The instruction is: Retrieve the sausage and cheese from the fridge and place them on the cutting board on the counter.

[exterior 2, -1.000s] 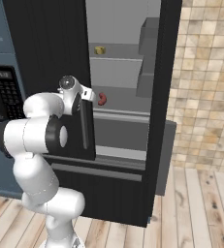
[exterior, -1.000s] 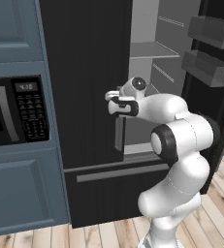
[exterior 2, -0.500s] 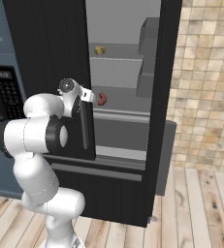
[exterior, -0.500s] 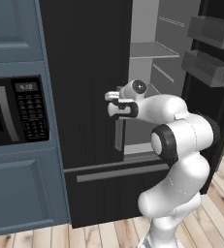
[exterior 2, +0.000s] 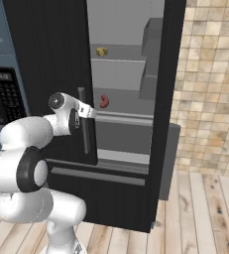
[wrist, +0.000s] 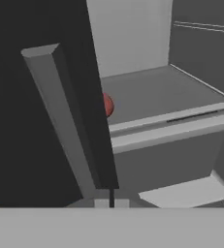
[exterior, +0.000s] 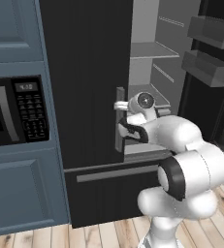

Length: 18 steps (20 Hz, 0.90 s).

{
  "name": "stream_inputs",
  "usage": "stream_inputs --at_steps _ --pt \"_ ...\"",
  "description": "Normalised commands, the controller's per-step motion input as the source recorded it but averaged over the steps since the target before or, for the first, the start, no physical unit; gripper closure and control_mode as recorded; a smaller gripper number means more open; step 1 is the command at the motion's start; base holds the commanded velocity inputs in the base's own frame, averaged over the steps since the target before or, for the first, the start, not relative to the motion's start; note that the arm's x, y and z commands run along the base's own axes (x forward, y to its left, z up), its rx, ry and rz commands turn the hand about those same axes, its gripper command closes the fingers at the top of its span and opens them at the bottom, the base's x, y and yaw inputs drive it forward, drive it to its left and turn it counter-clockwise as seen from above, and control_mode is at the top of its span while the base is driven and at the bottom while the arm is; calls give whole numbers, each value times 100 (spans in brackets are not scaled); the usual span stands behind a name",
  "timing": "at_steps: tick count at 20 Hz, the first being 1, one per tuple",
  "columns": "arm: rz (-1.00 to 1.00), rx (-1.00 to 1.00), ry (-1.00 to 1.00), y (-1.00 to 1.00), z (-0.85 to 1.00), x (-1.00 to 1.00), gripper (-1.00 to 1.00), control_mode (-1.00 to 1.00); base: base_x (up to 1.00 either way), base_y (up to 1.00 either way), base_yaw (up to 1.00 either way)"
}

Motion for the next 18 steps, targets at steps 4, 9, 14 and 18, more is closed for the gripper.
stream_inputs --at_steps 4,9,14,18 --pt "-36 0 -7 71 0 -89 100 -100 0 0 0" --pt "-18 -7 -26 100 3 -83 100 -100 0 0 0" --pt "-10 -1 -2 14 48 -39 100 -100 0 0 0" --pt "-4 0 3 0 56 0 100 -100 0 0 0"
